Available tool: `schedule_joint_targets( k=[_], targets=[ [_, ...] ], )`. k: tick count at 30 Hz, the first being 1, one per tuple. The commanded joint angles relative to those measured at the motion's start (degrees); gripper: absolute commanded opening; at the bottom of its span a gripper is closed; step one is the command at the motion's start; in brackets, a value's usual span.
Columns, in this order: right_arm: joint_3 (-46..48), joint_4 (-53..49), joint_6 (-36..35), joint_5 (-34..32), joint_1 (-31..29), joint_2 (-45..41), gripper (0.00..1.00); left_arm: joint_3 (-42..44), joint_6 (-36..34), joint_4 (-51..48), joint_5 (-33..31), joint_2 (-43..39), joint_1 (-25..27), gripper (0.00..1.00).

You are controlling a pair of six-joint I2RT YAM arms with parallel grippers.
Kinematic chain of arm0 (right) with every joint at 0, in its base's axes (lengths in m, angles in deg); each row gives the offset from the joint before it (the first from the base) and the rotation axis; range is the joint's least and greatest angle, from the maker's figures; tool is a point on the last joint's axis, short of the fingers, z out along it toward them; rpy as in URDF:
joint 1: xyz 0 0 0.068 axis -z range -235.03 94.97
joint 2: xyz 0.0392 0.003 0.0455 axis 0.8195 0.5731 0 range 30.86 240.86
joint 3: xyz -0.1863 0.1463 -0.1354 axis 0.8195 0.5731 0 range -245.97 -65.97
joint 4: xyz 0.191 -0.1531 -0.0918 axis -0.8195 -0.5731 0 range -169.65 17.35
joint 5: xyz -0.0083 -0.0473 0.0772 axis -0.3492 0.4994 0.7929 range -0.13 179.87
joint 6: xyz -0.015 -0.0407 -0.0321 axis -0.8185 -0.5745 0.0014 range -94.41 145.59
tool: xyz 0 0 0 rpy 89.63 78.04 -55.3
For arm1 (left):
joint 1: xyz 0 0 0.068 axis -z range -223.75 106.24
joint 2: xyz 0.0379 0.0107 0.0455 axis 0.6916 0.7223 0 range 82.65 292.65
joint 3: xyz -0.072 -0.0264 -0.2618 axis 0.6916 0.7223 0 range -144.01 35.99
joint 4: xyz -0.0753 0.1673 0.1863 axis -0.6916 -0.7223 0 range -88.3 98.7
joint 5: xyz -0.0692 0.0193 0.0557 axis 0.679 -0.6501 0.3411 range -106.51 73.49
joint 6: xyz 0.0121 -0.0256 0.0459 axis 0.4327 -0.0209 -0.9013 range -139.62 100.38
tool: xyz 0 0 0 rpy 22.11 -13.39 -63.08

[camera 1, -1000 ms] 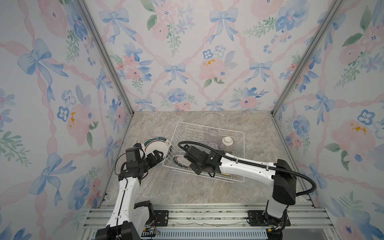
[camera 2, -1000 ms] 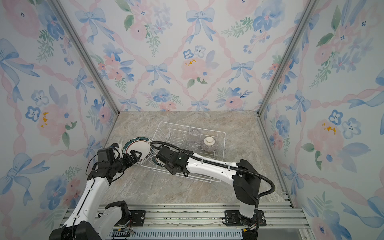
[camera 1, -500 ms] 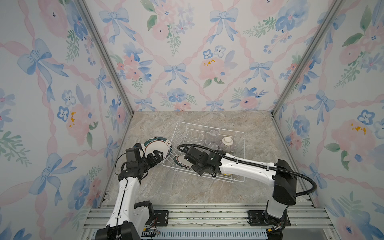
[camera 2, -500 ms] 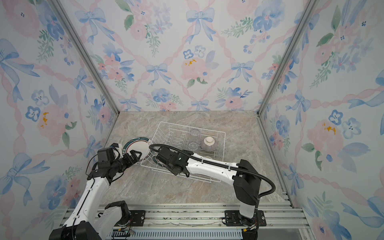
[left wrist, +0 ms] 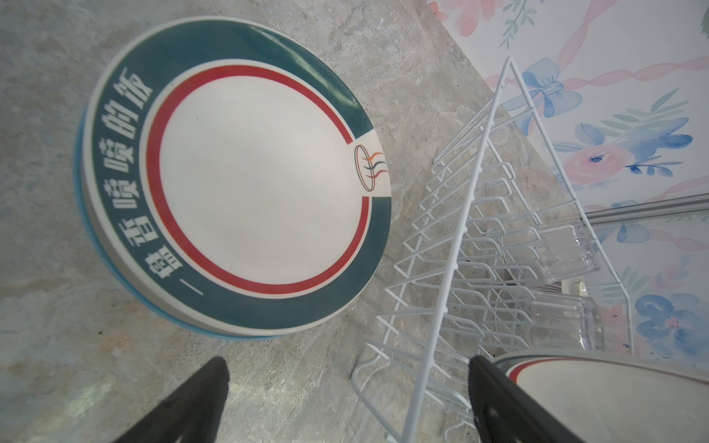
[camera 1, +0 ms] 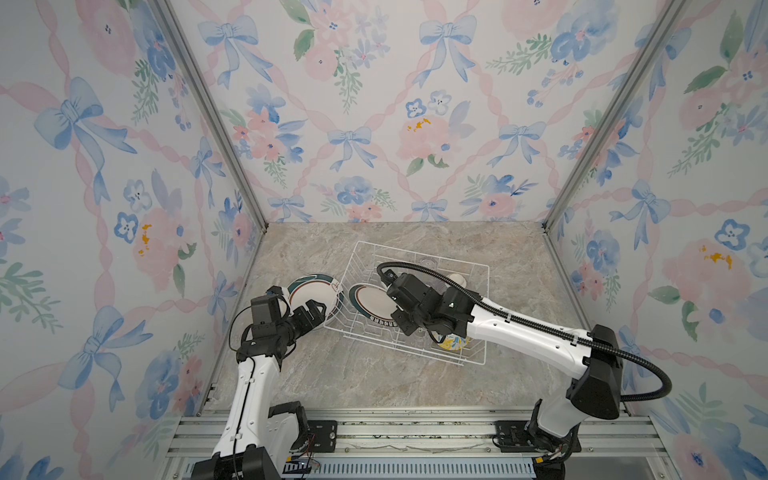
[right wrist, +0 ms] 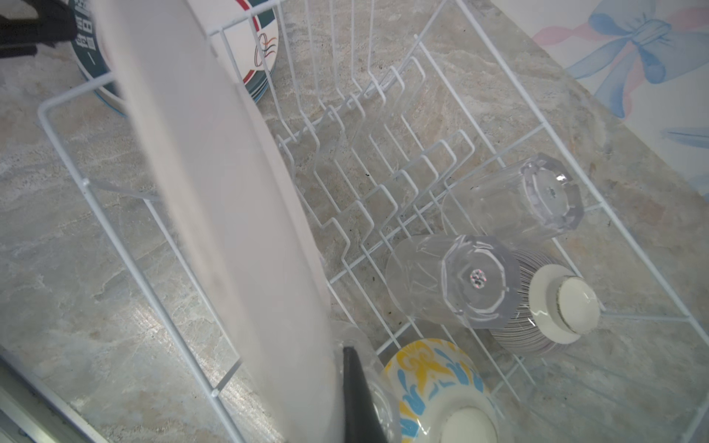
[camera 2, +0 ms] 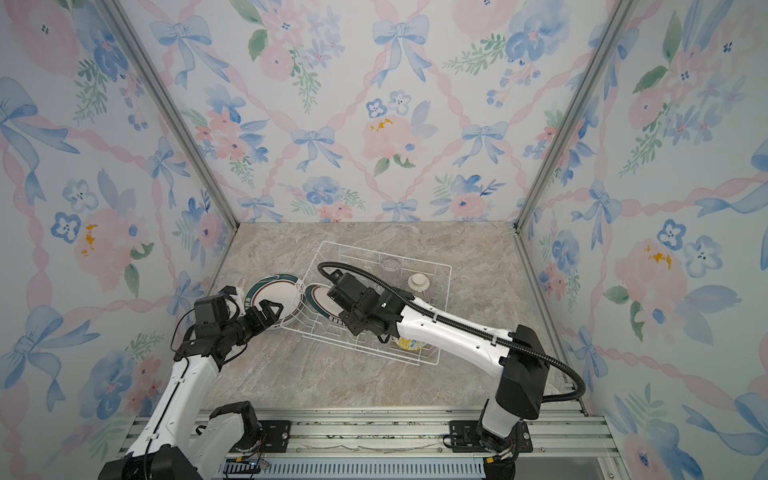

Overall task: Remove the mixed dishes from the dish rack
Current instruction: 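Grasp the large white plate and lift it out with the right gripper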

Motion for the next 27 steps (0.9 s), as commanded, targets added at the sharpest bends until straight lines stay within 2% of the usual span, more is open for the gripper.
schedule_joint_targets(
  k=[1,5,11,17,27],
  targets=[
    [0.14,3.20,3.44,1.72,2.28,-3.00,0.00,1.08,-0.33,1.03,-0.68,-0.85,0.21,0.98],
    [1.11,4.19,5.62,4.28,4.77,-4.67,0.00,1.15,-0.14,1.03,-0.81,-0.88,0.26,0.98],
    [2.37,6.58,10.79,12.07,9.94,-7.23,0.00,1.17,2.10,0.97,-0.09,-2.41,0.34,0.98],
    [3.44,9.49,16.42,19.90,14.82,-9.11,0.00,-0.82,7.41,1.03,2.81,-7.01,0.86,0.98],
    [5.30,16.45,25.34,31.43,19.31,-10.02,0.00,-7.39,15.03,1.31,2.80,-11.87,3.60,0.98]
  ],
)
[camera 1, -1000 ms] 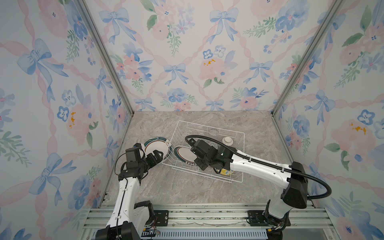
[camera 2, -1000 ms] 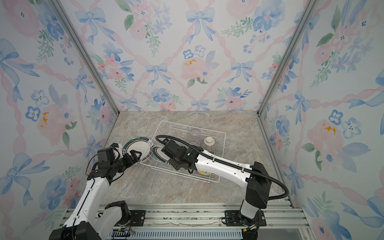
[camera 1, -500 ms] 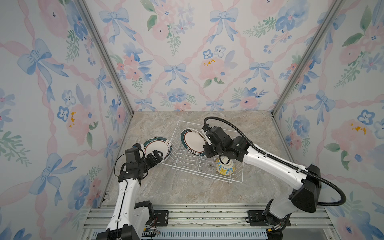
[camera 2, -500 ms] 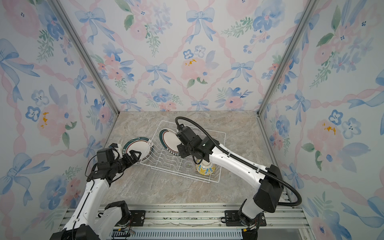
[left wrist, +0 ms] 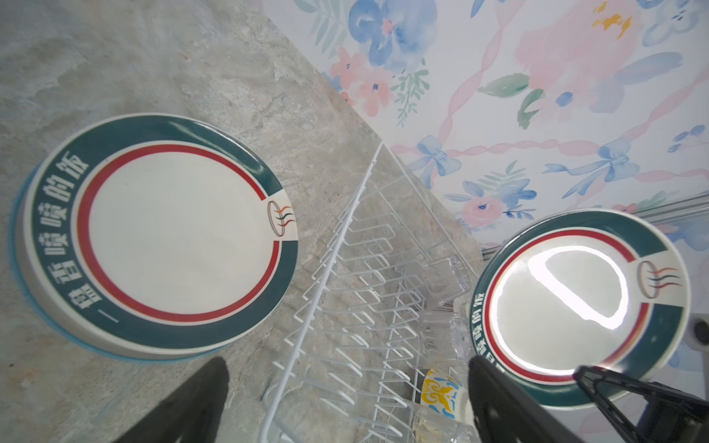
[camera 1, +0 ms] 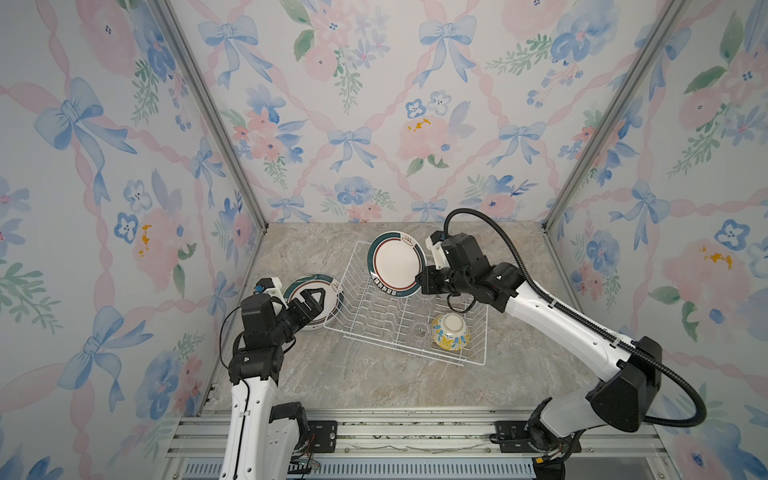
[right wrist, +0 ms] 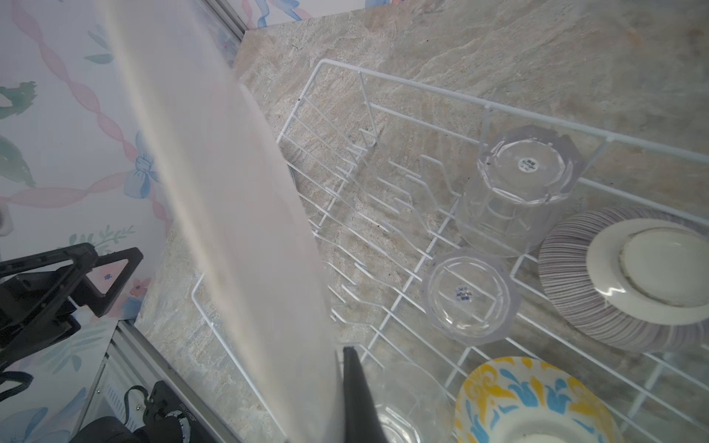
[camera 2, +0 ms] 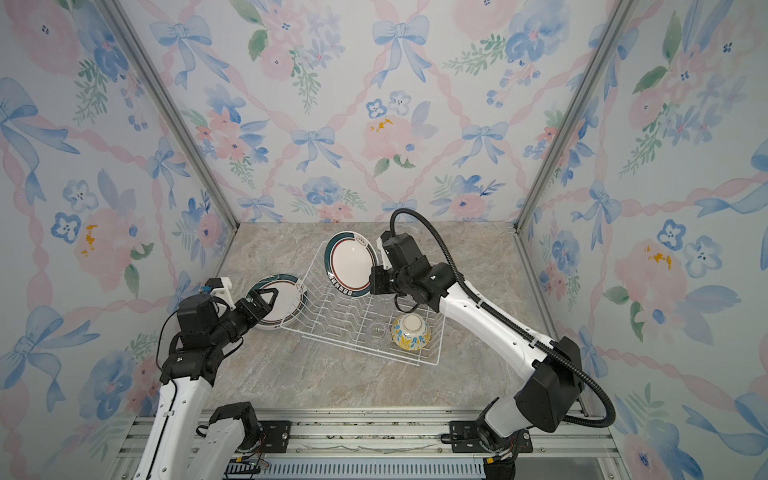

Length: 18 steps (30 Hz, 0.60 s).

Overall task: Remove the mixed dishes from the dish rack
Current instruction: 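Grasp the large white plate and lift it out with the right gripper, then hand the large white plate from the right gripper to the left gripper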

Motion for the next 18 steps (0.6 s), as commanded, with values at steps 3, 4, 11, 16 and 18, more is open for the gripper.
schedule_joint_targets(
  k=[3,4,11,16,18],
  targets=[
    [0.78,7.51,7.11,8.43,1.49,-2.02,0.00,-3.26,5.05,3.12,0.03,0.47,2.90,0.98],
    [0.85,8.29,7.82,9.29,1.67,-1.93,0.00,-3.37,5.90,4.23,0.21,0.89,3.64,0.98],
    [1.17,11.27,10.91,12.22,2.47,-1.72,0.00,-3.63,10.34,13.80,-0.97,6.46,12.91,0.98],
    [2.36,13.00,12.64,13.54,2.89,-1.84,0.00,-3.74,13.19,23.12,-2.98,12.07,20.41,0.98],
    [2.58,13.47,13.36,14.08,3.00,-1.89,0.00,-4.37,13.61,26.38,-4.02,14.92,23.36,0.98]
  ],
)
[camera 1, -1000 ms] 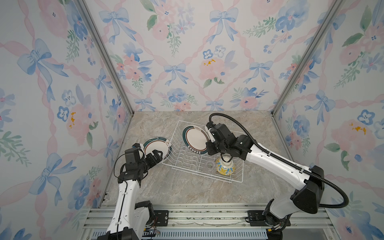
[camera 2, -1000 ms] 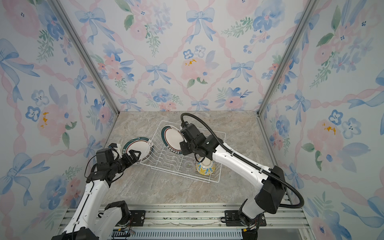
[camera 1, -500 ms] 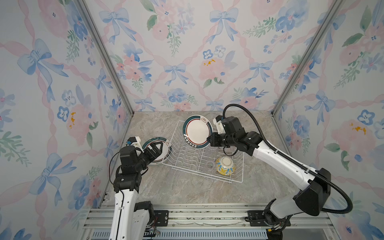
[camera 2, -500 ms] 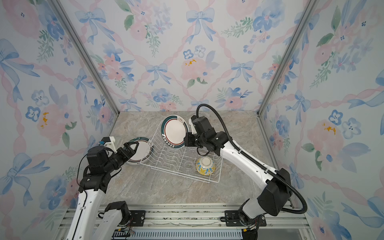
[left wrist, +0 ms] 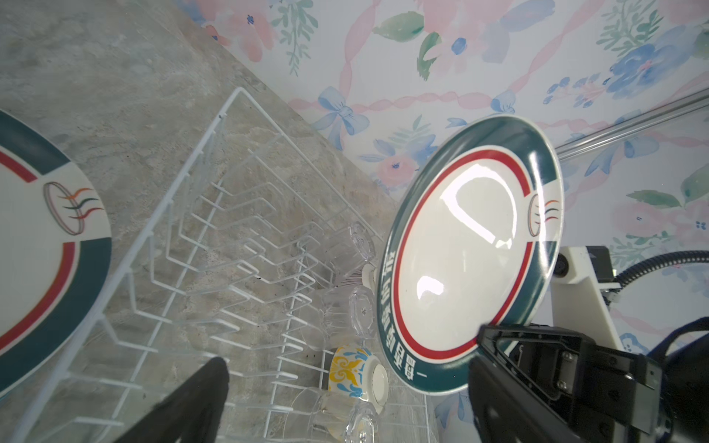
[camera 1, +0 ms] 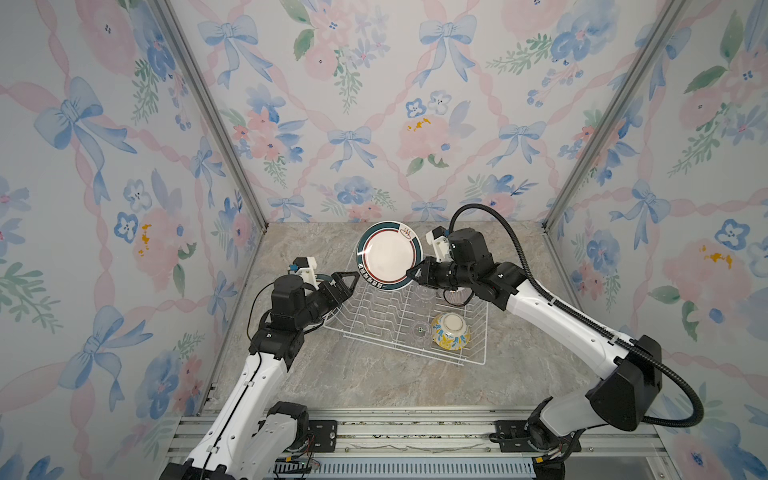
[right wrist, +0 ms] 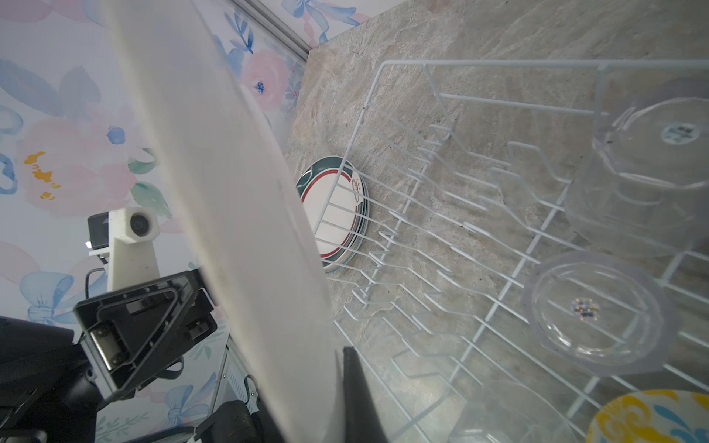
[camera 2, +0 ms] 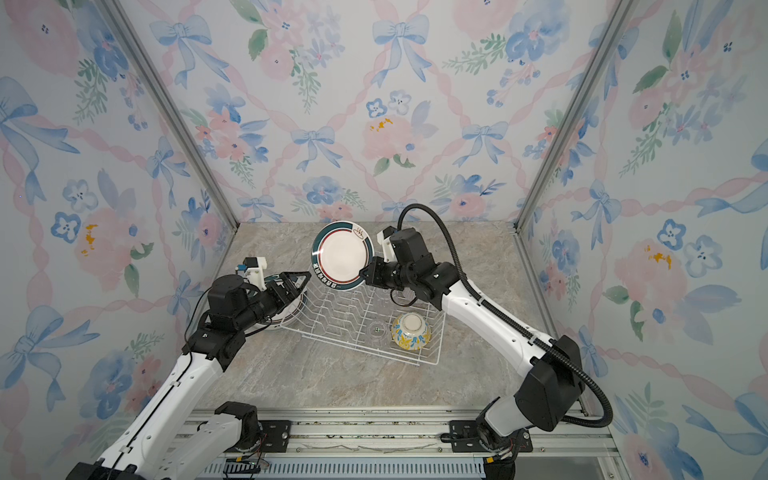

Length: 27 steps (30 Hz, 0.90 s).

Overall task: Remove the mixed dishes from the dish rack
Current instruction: 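Hand the large white plate from the right gripper to the left gripper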

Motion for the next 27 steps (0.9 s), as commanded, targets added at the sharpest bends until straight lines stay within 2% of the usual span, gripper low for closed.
schedule_joint_targets(
  k=[1,8,11,17,21,24,27],
  targets=[
    [0.67,4.57,2.28,2.55,0.62,-1.99,0.00,-2.23,2.12,9.44,-2.36,4.11,3.93,0.98],
    [1.25,5.35,3.86,3.13,0.97,-2.48,0.00,-7.17,3.23,15.30,-3.97,14.34,9.53,0.98],
    [1.88,5.77,4.70,3.39,1.40,-2.61,0.00,-7.60,4.06,17.98,-6.07,16.24,10.63,0.93],
    [3.35,7.73,7.01,4.42,2.45,-2.52,0.00,-7.58,5.34,20.21,-9.70,17.97,11.42,0.74],
    [3.85,8.95,8.28,5.22,2.81,-2.18,0.00,-7.18,6.39,22.22,-9.78,19.23,11.56,0.55],
    [3.99,9.16,8.85,5.76,3.08,-1.86,0.00,-7.36,6.67,22.97,-9.74,19.93,11.77,0.49],
    [4.37,9.80,9.48,6.59,3.43,-1.64,0.00,-7.47,6.52,23.11,-9.60,20.10,11.98,0.37]
  ],
)
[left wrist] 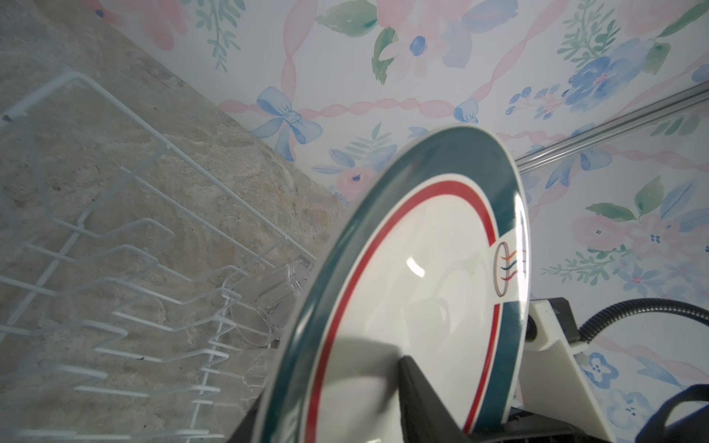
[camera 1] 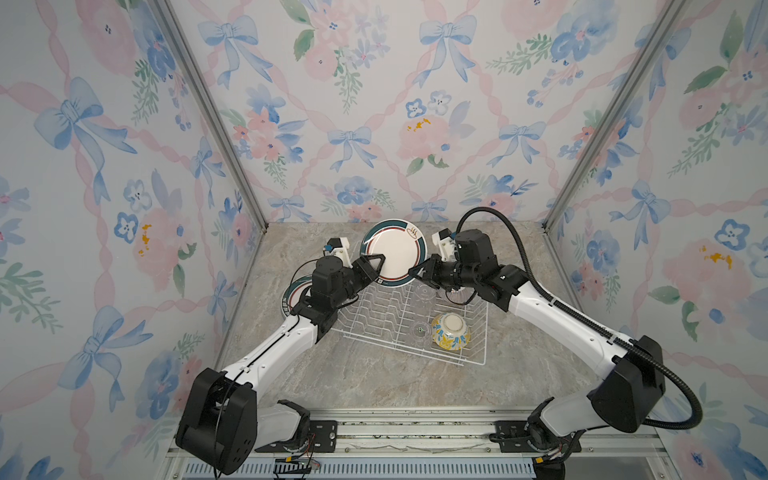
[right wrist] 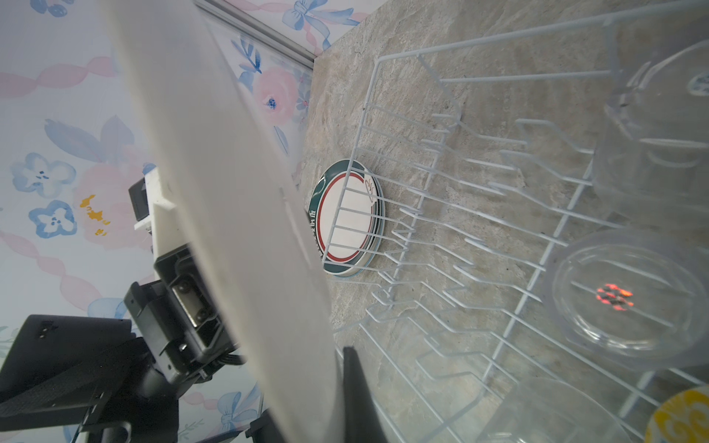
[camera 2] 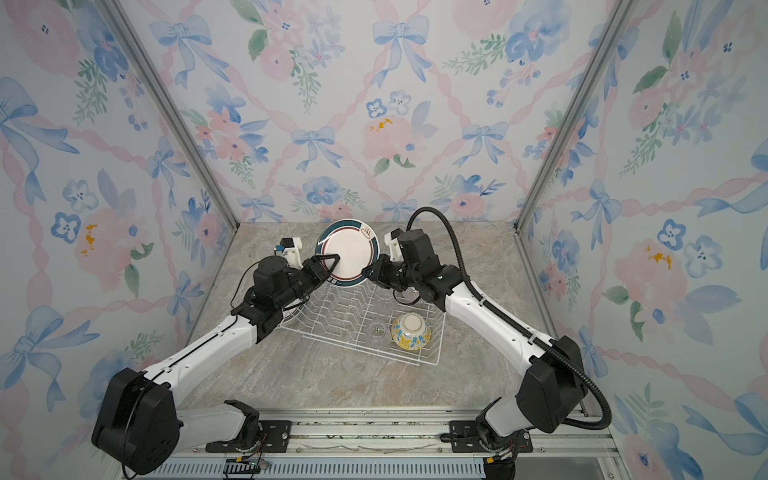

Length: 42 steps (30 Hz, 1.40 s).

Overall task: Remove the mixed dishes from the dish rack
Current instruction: 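Hand the large white plate from the right gripper to the left gripper, then lower the large white plate onto the plate stack with the left gripper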

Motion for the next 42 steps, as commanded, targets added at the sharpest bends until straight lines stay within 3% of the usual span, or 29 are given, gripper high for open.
schedule_joint_targets(
  k=[1,8,15,22,30,42],
  targets=[
    [0.81,4.47,1.09,2.28,0.78,-0.83,0.00,-0.98,-0.61,2.18,-0.25,0.34,0.47,0.32],
    [2.21,5.71,1.61,2.94,1.12,-1.16,0.00,0.51,-0.88,2.17,0.04,-0.75,0.77,0.28],
    [3.46,6.34,1.66,2.92,1.29,-1.36,0.01,2.57,-0.01,2.11,-0.84,-2.28,0.88,0.00],
    [4.34,6.51,1.32,2.84,1.46,-1.74,0.09,2.98,0.01,2.05,-1.70,-3.48,1.12,0.00],
    [6.32,8.05,1.30,1.92,1.73,-3.52,0.42,2.98,-0.70,2.09,-1.80,-4.34,1.21,0.00],
    [7.51,6.30,-0.12,0.19,1.91,-5.78,0.70,4.81,-1.27,1.20,-3.38,-5.69,1.30,0.00]
  ],
)
